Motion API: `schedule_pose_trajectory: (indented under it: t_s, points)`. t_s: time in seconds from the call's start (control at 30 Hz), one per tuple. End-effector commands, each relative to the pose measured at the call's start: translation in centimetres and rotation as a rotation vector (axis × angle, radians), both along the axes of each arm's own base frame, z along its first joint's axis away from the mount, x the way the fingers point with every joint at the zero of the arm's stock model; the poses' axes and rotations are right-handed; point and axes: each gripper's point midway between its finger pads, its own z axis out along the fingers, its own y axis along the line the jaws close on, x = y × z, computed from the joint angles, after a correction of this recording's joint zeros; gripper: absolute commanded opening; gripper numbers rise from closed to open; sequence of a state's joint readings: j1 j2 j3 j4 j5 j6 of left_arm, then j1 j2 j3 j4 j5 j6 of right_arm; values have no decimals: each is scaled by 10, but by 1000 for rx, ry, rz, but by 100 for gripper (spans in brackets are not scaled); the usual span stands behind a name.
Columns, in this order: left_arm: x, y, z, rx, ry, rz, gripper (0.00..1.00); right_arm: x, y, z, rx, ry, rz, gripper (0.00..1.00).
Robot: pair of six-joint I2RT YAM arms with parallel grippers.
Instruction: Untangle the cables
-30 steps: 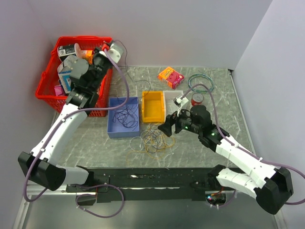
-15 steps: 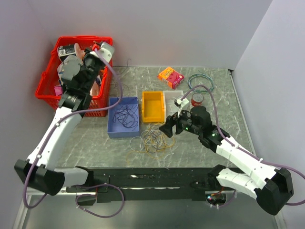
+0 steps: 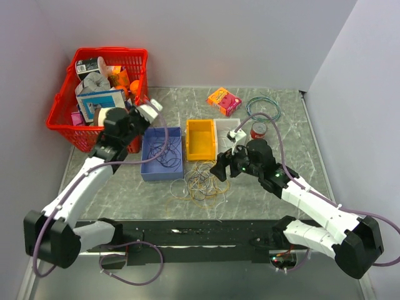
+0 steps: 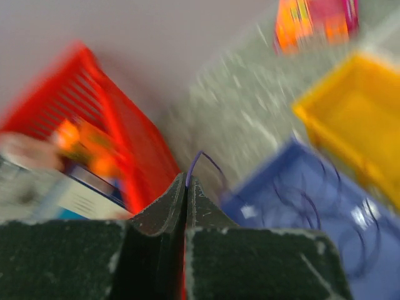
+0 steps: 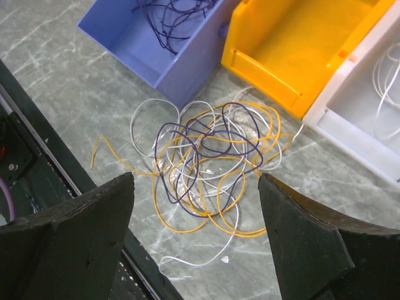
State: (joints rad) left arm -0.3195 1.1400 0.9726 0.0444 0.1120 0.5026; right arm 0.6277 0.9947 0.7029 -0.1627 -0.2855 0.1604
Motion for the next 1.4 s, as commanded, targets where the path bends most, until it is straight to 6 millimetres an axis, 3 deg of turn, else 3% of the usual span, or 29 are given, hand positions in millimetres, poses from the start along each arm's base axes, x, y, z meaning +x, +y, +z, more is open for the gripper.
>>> schedule_pose_trajectory:
  t_s: [0.0, 0.07, 0.1, 0.2, 0.27, 0.33, 0.37, 0.47, 0.53, 0.63, 0.87, 1.0, 1.2, 1.37]
  points:
    - [-10, 0, -71, 58, 196, -7, 9, 0, -5, 1, 4, 10, -45, 87]
    - [-15, 1, -84, 70, 229, -12, 26, -1, -8, -5, -6, 26, -55, 87]
    - [-20, 1, -91, 77, 245, -25, 47, -1, -9, -8, -11, 35, -61, 87]
    - [-41, -17, -92, 117, 242, -191, 72, -2, -9, -15, -23, 54, -61, 87]
    - [-62, -29, -90, 153, 229, -319, 79, -3, -7, -17, -24, 65, -52, 87]
    - [-86, -53, -86, 199, 176, -513, 86, -2, -6, -18, -23, 67, -49, 87]
    - [-95, -61, -83, 234, 142, -576, 86, -3, -5, -18, -18, 66, -46, 87]
    - [-131, -92, -103, 319, 186, -760, 84, -5, -4, -20, -9, 66, -34, 87]
    - [-156, -113, -114, 322, 244, -860, 77, -5, -3, -21, -1, 68, -31, 87]
    - [-171, -135, -133, 302, 343, -944, 66, -7, -4, -26, -10, 81, -35, 87]
    - [-146, -157, -182, 378, 404, -901, 64, -10, -12, -37, -28, 82, -50, 87]
    - [-136, -162, -195, 348, 449, -846, 57, -11, -16, -42, -31, 78, -55, 88]
    - [-129, -174, -206, 269, 488, -752, 51, -11, -15, -46, -34, 86, -39, 88]
    - [-136, -163, -234, 329, 547, -746, 48, -7, -17, -47, -45, 82, -40, 88]
